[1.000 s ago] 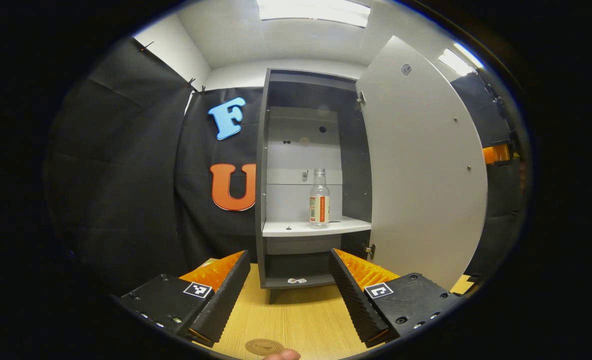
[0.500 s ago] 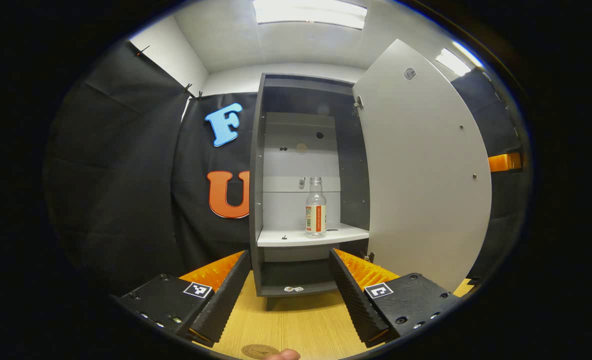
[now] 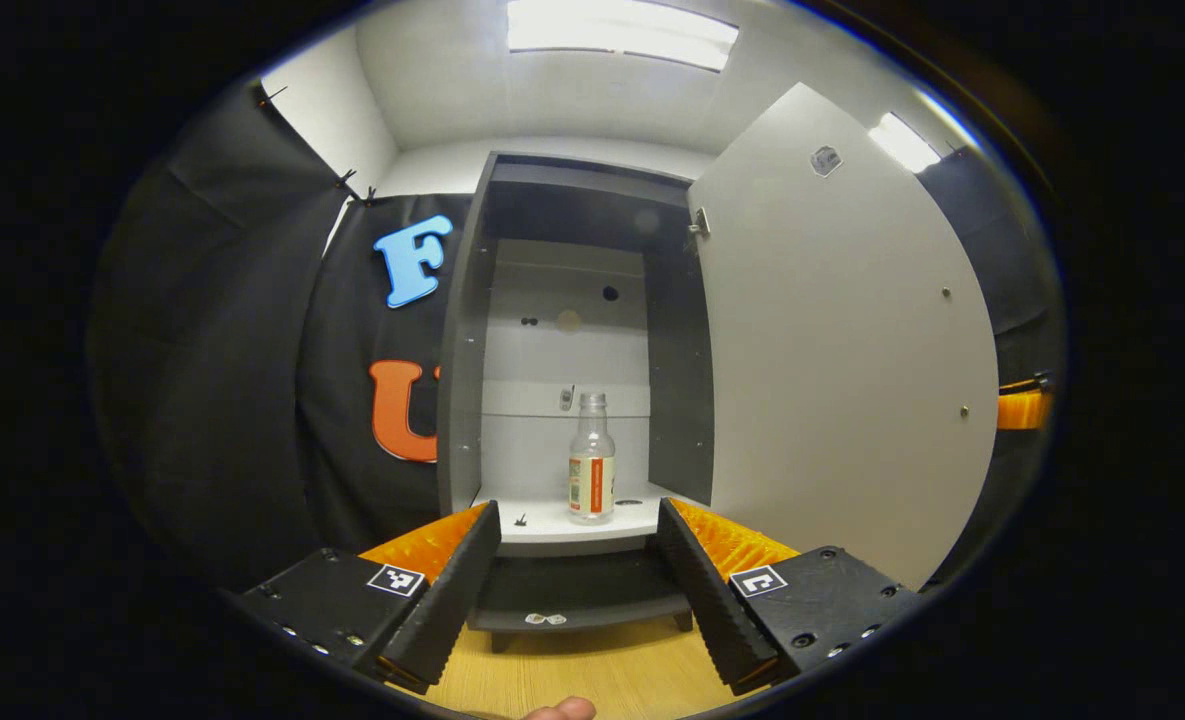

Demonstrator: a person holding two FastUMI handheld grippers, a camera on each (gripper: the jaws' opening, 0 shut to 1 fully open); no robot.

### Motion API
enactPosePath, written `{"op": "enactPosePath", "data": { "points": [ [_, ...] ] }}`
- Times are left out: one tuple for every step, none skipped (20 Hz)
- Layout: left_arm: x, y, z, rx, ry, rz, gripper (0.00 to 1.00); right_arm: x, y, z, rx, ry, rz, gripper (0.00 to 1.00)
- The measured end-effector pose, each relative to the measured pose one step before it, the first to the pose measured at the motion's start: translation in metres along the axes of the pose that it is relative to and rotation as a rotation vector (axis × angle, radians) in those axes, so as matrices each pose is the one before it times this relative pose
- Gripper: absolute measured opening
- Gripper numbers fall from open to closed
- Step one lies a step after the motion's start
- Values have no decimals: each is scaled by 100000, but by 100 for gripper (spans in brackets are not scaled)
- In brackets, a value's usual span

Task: Open the cabinet door with the right hand, grasp the bottle in the cabinet with the left hand and place it on the coaster, then close the cabinet door with the right hand.

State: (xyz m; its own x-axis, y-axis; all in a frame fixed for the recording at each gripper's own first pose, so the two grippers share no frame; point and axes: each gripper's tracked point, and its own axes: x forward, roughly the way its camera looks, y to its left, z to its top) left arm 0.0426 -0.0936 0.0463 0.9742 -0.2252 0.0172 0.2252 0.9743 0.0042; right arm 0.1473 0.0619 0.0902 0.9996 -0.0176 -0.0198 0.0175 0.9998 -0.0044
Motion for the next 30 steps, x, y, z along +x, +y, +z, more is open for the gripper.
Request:
{"op": "enactPosePath", "data": {
  "points": [
    [1272,-555,294,133,-134,-1956,95,4,259,-79,2339,142,401,80],
    [1285,-566,263,-609,388,-1703,95,44,225,-166,1910,-151,412,88],
    [1351,-472,103,-1235,474,-1917,95,-1,123,-18,1100,-253,223,91],
    [1252,-396,154,-1126,754,-1748,95,154,-183,21,435,-509,-699,92],
    [1494,-98,239,-893,204,-1162,95,18,-305,35,58,-534,-980,93],
    [1484,-36,161,-618,249,-811,95,54,-207,-42,135,-290,-659,92],
    [1392,-8,46,-150,313,-281,95,-16,-193,8,623,-220,-631,92],
    [1405,-24,159,703,-238,-162,95,25,-56,-99,785,-82,-466,92],
    [1359,16,268,1308,-818,135,95,67,-133,-107,800,271,-763,92],
    [1425,70,51,1238,-144,406,95,-90,-210,-211,412,473,-1254,93],
    [1326,49,-161,688,444,8,95,-125,-281,-38,210,175,-1205,92],
    [1325,122,-301,588,668,343,95,1,-200,-62,204,128,-969,92],
    [1254,454,-154,886,481,1330,95,-23,-225,-70,199,432,-994,92],
    [1252,549,-158,865,388,1491,95,-79,-295,-243,-71,784,-1316,92],
    [1201,619,-261,687,-125,1467,95,-152,-329,-209,-388,953,-1429,92],
    [1193,503,-179,717,-468,1413,96,-134,-376,-201,-464,791,-1525,92],
    [1116,458,-334,789,-163,1214,96,-150,-386,-129,-232,690,-1679,92],
    [764,224,-342,643,622,1085,96,-65,-289,-247,42,931,-1504,92],
    [754,467,-456,230,1105,845,96,-128,-263,-173,399,962,-1246,92],
    [685,331,-395,-58,1107,755,96,-65,-116,-208,747,716,-1105,92],
    [537,71,-307,66,651,539,96,-53,-102,-77,940,550,-905,92],
    [516,225,-34,198,-23,579,96,-19,5,-83,1061,291,-739,92],
    [485,341,18,340,10,743,96,-13,59,-63,980,296,-459,92],
    [320,264,-97,236,270,381,96,54,60,-32,663,-101,-39,92],
    [393,158,-123,-139,548,354,96,-39,87,51,172,-393,25,92],
    [207,-58,-122,-309,772,-204,96,184,-93,116,-265,-398,-91,92],
    [300,-309,-152,-262,478,-879,96,72,-109,110,-448,-297,-228,92],
    [91,52,98,619,23,549,95,99,-90,-85,-329,-104,-91,92],
    [80,243,5,792,-37,458,92,-3,40,13,-166,-44,203,92],
    [-5,35,-13,432,-153,-119,87,21,34,-31,-173,-52,100,92]
  ]
}}
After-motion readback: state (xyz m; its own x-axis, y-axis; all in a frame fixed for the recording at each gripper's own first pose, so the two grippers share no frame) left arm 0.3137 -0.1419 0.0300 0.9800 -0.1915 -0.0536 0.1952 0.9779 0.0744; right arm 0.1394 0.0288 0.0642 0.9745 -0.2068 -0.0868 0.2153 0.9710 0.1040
